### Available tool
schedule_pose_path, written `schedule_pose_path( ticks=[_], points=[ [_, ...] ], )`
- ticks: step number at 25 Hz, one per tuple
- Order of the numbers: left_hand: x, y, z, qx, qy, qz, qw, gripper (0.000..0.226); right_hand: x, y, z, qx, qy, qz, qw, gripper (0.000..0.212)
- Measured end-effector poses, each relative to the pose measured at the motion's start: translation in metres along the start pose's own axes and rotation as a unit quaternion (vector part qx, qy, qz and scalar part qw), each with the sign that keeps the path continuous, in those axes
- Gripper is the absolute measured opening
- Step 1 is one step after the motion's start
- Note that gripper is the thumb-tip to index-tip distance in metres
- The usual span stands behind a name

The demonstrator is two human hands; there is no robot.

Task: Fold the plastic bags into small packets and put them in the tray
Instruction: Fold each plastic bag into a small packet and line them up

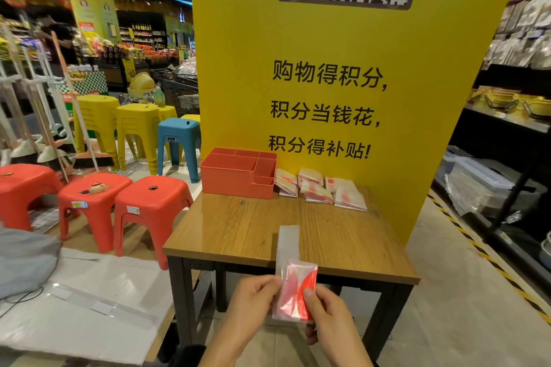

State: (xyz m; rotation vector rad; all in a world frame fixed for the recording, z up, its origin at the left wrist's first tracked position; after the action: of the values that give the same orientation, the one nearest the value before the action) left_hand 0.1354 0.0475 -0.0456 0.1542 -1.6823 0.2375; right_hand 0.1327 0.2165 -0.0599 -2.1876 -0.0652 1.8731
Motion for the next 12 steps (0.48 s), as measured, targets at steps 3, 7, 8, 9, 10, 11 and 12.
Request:
schedule_pose_path(
  ticks=[3,7,8,9,10,11,12],
  points=[
    [-0.003,0.004,-0.003,-0.010,0.015,-0.021,1.000,0.028,-0.001,0.000,-0.002,0.026,-0.033,0.003,0.999,0.019],
    [-0.008,0.007,-0.003,0.025,0.058,-0.030,0.998,0.022,-0.003,0.005,-0.006,0.040,-0.071,0.018,0.996,0.032],
    [-0.009,0.007,-0.003,0.038,0.055,-0.032,0.997,0.025,-0.003,0.007,-0.005,0.049,-0.079,0.019,0.995,0.031],
    [-0.009,0.008,-0.003,0.048,0.053,-0.032,0.997,0.028,-0.002,0.008,-0.005,0.064,-0.087,0.017,0.994,0.027],
    [-0.011,0.010,-0.002,0.053,0.054,-0.030,0.997,0.029,-0.001,0.009,-0.005,0.081,-0.093,0.015,0.992,0.022],
    [-0.013,0.011,-0.001,0.056,0.058,-0.025,0.996,0.029,0.000,0.011,-0.005,0.098,-0.096,0.015,0.990,0.018],
    [-0.015,0.011,0.000,0.058,0.061,-0.019,0.996,0.028,0.001,0.012,-0.006,0.108,-0.096,0.019,0.989,0.016]
  ],
)
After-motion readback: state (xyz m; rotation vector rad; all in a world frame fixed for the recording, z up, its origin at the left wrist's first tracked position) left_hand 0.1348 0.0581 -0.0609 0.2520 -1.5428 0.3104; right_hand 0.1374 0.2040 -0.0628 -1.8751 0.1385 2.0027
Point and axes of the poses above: each hand's wrist, its own z-axis towards the middle knuckle, its own y-axis out of the palm, x = y × z, the point moved 1 cm from there along z, towards the middle knuckle, and after that the axes turned 15 degrees about x, right-handed, at the moved point
